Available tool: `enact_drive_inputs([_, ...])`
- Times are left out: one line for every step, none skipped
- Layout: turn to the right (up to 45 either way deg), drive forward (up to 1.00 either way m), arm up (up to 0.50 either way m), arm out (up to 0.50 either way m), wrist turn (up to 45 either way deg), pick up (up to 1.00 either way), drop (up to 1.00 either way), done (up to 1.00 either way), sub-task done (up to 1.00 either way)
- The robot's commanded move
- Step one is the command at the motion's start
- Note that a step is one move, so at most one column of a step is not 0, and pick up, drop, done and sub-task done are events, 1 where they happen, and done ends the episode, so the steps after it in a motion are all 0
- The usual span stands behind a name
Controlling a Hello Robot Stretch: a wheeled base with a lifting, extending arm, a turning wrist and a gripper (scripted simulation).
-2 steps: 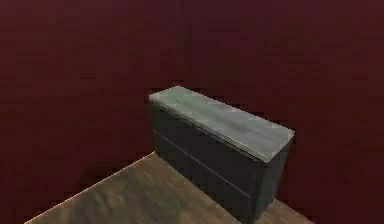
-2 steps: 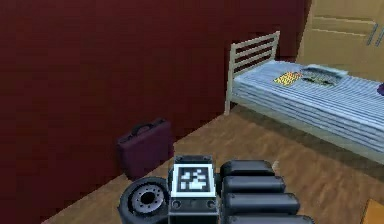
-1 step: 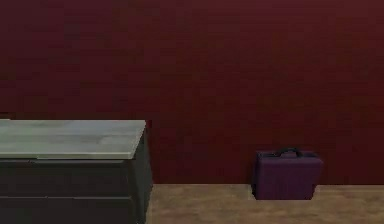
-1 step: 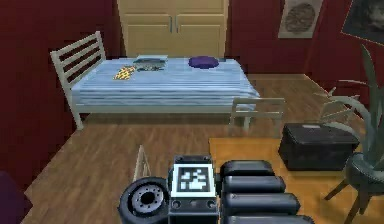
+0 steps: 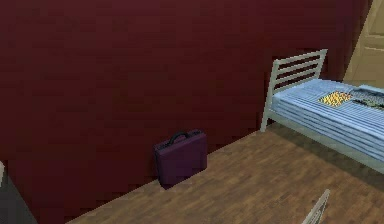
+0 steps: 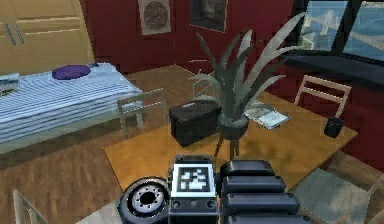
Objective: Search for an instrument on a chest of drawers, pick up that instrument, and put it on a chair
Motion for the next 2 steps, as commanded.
enact_drive_inputs([0.0,0.0,0.0,0.38,0.0,0.0,0.0,0.0,0.0])
enact_drive_inputs([0.0,0.0,0.0,0.0,39.0,0.0,0.0,0.0,0.0])
